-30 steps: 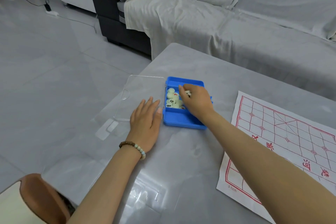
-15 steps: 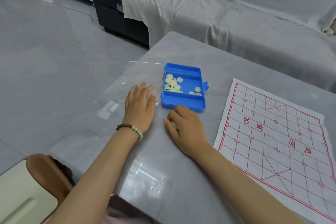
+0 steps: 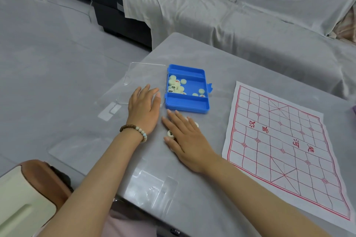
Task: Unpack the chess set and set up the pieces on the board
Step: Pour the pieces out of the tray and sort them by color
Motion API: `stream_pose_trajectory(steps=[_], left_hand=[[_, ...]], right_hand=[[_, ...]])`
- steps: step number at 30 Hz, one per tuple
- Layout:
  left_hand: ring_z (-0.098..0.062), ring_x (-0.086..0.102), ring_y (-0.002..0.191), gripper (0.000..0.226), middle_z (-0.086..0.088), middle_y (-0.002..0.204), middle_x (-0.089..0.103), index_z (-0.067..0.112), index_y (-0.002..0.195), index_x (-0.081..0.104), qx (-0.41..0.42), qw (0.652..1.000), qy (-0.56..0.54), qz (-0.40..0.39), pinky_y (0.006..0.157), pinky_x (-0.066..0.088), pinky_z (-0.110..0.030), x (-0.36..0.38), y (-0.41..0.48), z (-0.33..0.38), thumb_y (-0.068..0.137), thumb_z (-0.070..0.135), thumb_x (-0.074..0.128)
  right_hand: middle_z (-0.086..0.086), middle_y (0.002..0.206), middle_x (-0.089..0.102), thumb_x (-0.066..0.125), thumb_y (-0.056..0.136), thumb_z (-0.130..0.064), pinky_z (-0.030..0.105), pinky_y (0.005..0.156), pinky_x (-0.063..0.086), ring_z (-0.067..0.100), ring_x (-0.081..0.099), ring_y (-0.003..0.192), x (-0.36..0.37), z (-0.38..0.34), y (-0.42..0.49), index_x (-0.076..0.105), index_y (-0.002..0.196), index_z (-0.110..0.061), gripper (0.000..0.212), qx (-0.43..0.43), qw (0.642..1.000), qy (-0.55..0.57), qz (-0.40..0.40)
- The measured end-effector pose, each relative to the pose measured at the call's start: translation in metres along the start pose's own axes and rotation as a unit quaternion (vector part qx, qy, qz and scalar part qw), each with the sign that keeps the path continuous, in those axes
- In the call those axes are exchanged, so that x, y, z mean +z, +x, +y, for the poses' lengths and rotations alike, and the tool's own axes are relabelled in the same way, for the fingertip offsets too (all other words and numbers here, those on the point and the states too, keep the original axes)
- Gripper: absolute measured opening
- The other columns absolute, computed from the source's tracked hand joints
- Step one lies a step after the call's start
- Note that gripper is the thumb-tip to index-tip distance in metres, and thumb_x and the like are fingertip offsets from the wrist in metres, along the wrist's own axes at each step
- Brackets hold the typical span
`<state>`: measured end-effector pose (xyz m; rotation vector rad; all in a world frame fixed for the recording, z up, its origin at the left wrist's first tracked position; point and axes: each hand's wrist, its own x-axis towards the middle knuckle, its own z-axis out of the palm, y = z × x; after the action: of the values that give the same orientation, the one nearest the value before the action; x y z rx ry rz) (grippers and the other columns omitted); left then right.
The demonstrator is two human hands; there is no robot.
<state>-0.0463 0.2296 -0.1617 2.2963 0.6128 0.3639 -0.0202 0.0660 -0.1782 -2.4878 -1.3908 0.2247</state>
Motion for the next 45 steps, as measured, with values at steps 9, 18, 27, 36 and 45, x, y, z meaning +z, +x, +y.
stream_pose_trajectory(steps=[9,18,27,36,45], left_hand=[[-0.016,0.008,0.142,0.043,0.001,0.152,0.024,0.023,0.138,0.040,-0.014,1.000,0.000,0.015,0.115,0.005,-0.033,-0.009,-0.002,-0.005,0.100,0.034,0.023],[-0.015,0.007,0.142,0.044,0.002,0.152,0.024,0.024,0.139,0.039,-0.016,1.000,-0.001,0.005,0.115,0.005,-0.033,-0.008,-0.002,0.000,0.100,0.035,0.021],[-0.017,0.008,0.142,0.044,0.001,0.152,0.024,0.022,0.139,0.039,-0.017,1.000,-0.003,0.021,0.115,0.005,-0.034,-0.011,-0.001,0.001,0.100,0.035,0.022],[-0.018,0.004,0.143,0.049,0.001,0.155,0.017,0.022,0.145,0.026,-0.045,0.998,0.048,-0.023,0.117,-0.001,-0.037,-0.015,0.004,-0.011,0.099,0.039,0.018],[-0.019,0.002,0.143,0.050,0.003,0.156,0.010,0.023,0.146,0.022,-0.057,0.990,0.118,-0.060,0.115,-0.006,-0.037,-0.008,0.013,-0.013,0.099,0.039,0.015]], right_hand=[[-0.010,0.158,0.005,0.013,0.095,-0.051,0.028,0.115,-0.009,0.008,-0.005,0.145,-0.004,0.002,0.007,0.018,0.147,-0.039,0.053,0.036,0.999,-0.005,0.005],[-0.013,0.158,-0.002,0.010,0.092,-0.050,0.027,0.115,-0.012,0.009,-0.011,0.144,-0.004,0.005,-0.016,0.007,0.146,-0.045,0.054,0.069,0.998,0.003,0.000],[-0.010,0.158,0.003,0.000,0.086,-0.057,0.034,0.116,-0.009,0.013,-0.005,0.146,0.002,-0.006,0.001,0.011,0.148,-0.037,0.066,0.025,0.998,-0.049,-0.013],[-0.006,0.147,0.037,0.039,0.098,-0.039,0.022,0.110,0.023,0.009,0.032,0.134,-0.035,0.013,0.021,0.045,0.136,-0.022,0.042,0.075,0.978,0.120,0.154],[0.008,0.123,0.048,0.035,0.092,-0.058,0.035,0.091,0.037,0.026,0.042,0.114,-0.050,0.051,0.135,0.049,0.119,-0.005,0.061,0.241,0.967,0.033,0.076]])
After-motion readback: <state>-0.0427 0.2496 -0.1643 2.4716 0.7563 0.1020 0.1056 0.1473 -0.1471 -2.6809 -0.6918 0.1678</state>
